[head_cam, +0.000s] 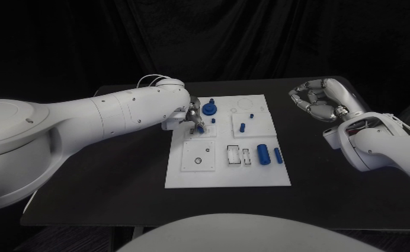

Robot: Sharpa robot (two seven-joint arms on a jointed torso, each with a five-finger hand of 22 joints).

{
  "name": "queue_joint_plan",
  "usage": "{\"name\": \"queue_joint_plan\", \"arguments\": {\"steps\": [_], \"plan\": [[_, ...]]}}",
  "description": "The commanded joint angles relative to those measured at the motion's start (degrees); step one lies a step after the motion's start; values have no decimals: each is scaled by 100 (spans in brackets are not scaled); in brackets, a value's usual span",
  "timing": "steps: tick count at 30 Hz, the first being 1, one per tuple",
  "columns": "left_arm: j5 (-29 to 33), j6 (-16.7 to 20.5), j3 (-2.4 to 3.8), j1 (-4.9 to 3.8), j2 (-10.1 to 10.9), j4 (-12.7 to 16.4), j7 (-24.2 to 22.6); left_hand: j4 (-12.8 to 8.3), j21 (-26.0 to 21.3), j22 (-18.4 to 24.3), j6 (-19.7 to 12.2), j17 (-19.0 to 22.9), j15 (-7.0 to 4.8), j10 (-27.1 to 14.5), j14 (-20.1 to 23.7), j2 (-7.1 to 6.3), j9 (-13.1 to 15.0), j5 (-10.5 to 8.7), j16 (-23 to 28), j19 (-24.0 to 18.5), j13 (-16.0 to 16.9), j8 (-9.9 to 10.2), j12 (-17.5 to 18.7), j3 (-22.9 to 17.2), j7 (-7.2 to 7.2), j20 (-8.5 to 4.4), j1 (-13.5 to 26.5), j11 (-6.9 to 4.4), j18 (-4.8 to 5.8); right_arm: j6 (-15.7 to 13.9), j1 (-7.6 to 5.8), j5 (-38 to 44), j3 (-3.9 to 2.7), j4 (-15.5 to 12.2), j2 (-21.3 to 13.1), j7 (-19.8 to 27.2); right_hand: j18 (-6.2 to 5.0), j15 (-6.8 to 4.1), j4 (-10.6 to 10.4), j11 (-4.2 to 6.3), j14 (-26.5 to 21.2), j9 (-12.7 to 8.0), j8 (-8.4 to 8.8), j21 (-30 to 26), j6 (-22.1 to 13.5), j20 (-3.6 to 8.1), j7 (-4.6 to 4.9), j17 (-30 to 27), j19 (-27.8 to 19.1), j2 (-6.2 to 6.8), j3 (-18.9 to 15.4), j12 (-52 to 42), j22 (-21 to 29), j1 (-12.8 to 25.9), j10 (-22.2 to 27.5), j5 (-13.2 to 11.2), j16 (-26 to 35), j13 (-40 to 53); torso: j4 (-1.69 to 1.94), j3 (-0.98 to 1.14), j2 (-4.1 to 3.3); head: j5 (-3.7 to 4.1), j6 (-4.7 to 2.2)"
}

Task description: Assemble the parts on the task board

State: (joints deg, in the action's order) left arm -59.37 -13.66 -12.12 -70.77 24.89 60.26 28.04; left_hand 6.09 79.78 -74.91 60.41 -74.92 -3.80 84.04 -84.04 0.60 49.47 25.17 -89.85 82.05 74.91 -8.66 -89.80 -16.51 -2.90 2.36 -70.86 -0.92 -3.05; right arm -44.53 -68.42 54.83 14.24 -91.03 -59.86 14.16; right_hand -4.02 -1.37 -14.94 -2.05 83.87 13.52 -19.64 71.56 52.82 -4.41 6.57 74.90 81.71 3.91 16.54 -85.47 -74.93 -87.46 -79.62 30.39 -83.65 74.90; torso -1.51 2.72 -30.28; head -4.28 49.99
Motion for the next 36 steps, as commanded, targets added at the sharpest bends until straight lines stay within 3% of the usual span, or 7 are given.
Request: {"name": "queue_joint_plan", "arguments": {"steps": [1, 3, 17, 25, 30, 36], "plan": [[447, 336, 4, 11, 76, 115, -95, -184, 25, -836, 3, -1508, -47, 596, -596, -66, 20, -35, -15, 30, 1509, -38, -20, -248, 28, -9, 37, -55, 4, 17, 10, 11, -4, 6, -6, -102, -28, -40, 6, 2, 333, -7, -21, -24, -32, -1, -5, 920, -10, 35, 38, 29, -936, -2, 16, 36, 26, 307, -1, 2, 2, -10, 1], [483, 468, 4, 12, 139, 184, -97, -199, 18, -837, 2, -1508, -48, 596, -596, -84, 38, -166, -15, 30, 1509, -55, -20, -307, 29, -10, 112, -57, 4, 18, 10, 11, -4, 13, -4, -103, -28, -40, 6, 2, 333, -7, -21, -24, -32, -1, -5, 920, -10, 35, 38, 29, -936, -2, 16, 36, 26, 307, -1, 1, 1, -13, 1], [540, 1352, 4, 12, 565, 688, -149, -197, -64, -791, -26, -1508, -45, 596, -596, -99, 62, -237, -15, -25, 1509, -68, -20, -377, 25, -10, 231, -50, -18, 8, 10, 11, -4, 28, -6, -101, -34, -40, 12, 1, 329, -9, -22, -52, -38, 0, -2, 912, -21, 42, 44, 34, -928, -3, 27, 53, 34, 294, 3, 1, 1, -9, 1], [443, 2392, 3, 24, 958, 1229, -527, -224, -96, -775, -19, -1508, -43, 596, -596, -123, 102, -199, -15, -45, 1509, -111, -20, -424, 38, -8, 243, -53, -26, -12, 11, 11, -4, 30, -27, -83, -37, -39, 14, -3, 325, -13, -18, -68, -52, -1, 3, 904, -28, 52, 46, 38, -923, 0, 37, 62, 43, 284, 1, -1, 1, -9, 1], [64, 3093, 2, 156, 1190, 1505, -743, -204, -101, -777, -22, -1508, -43, 596, -596, -154, 144, -211, -15, -46, 1509, -156, -20, -434, 38, -7, 300, -53, -27, -21, 13, 11, -4, 42, -38, -75, -40, -37, 15, -5, 322, -16, -14, -82, -63, -1, 6, 897, -34, 58, 48, 41, -919, 3, 43, 66, 50, 278, 2, 1, -1, 1, 1], [-136, 4177, 2, 424, 1406, 1753, -1195, -215, -113, -775, -55, -1508, -46, 596, -596, -208, 179, -222, -15, -53, 1509, -184, -20, -450, 47, -8, 293, -58, -29, -40, 14, 11, -4, 33, -61, -59, -43, -36, 16, -7, 320, -17, -13, -97, -68, -2, 8, 894, -41, 62, 49, 44, -915, 4, 49, 69, 53, 272, -1, 2, 2, 30, 1]]}}
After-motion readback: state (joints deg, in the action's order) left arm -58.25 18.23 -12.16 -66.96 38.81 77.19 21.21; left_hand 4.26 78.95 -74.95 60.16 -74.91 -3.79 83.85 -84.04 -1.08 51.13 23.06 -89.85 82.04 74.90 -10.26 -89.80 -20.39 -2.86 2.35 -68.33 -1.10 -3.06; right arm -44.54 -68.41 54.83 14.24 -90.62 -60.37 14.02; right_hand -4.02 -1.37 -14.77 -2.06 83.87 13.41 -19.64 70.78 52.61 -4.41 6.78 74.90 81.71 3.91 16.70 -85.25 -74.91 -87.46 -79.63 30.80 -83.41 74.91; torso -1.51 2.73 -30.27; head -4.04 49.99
